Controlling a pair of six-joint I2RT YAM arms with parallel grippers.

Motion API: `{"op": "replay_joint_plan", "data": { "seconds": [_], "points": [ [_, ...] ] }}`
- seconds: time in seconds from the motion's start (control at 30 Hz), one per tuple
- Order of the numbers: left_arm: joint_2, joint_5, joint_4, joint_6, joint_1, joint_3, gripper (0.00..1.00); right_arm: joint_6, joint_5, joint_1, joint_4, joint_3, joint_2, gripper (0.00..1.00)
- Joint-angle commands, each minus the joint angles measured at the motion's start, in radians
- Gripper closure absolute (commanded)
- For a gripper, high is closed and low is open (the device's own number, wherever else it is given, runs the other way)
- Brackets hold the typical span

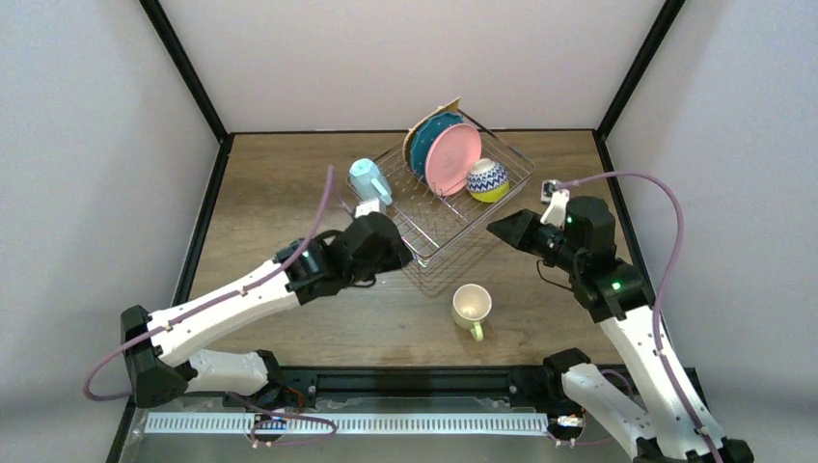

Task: Load the mixed dishes into the dish rack
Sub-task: Grab the cup at the corner of the board.

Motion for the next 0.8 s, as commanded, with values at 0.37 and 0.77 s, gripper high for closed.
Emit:
{"op": "replay_joint_plan", "data": {
  "seconds": [0.37, 0.77],
  "points": [
    [0.176, 0.081, 0.102, 0.14, -0.251, -0.032, 0.06, 0.092, 0.31, -0.001, -0.355, 0.058, -0.172, 0.5],
    [0.392, 0.098, 0.173, 0.134, -0.251, 0.082, 0.03, 0.05, 0.27, -0.001, -0.364, 0.041, -0.184, 0.5]
  ]
}}
